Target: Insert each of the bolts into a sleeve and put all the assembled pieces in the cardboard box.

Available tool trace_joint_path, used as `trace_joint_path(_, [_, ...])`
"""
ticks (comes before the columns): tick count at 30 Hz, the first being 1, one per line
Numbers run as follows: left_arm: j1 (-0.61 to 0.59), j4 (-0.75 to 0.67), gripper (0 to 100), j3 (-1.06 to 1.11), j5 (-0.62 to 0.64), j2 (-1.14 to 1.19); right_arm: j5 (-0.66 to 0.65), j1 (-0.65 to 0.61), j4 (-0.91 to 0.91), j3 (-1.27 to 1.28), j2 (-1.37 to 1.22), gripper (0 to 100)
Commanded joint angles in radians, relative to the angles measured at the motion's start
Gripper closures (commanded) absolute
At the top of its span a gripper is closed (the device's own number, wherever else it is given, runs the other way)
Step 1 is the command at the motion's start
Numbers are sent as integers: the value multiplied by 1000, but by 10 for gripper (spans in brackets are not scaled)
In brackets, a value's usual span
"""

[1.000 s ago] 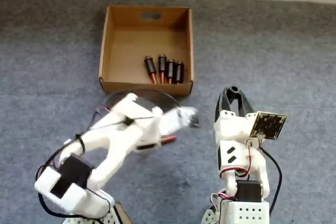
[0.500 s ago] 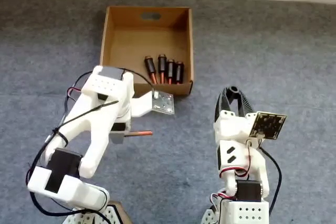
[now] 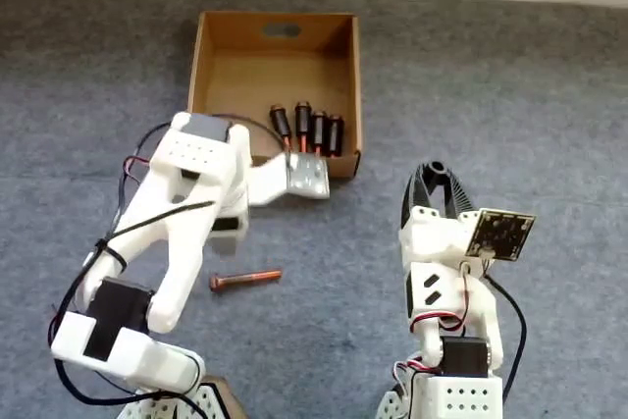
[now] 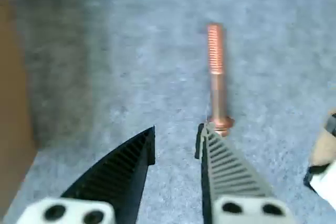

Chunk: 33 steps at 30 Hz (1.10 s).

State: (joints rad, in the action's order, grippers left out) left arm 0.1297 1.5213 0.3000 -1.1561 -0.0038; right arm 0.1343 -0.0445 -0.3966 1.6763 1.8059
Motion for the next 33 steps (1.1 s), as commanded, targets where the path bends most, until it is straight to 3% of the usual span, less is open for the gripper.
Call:
trace_joint_path(1, [-2, 8, 864, -96, 172, -16, 6, 7, -7, 111, 15, 992])
trace_joint_path(6, [107, 180, 867, -56, 664, -7, 6, 5, -7, 111, 15, 992])
trace_joint_path(9, [165, 164, 867, 44, 991, -5, 6, 5, -7, 111, 15, 992])
trace_joint_path(12, [189, 75, 867, 148, 1192, -5, 6, 5, -7, 111, 15, 992])
trace_joint_path(20, [145, -232, 918, 323, 1217, -5, 6, 5, -7, 111, 15, 992])
trace_joint_path(25, [24, -388, 926, 378, 1220, -5, 6, 5, -7, 111, 15, 992])
trace_joint_path(33, [-19, -453, 926, 343, 1223, -15, 6, 5, -7, 111, 15, 992])
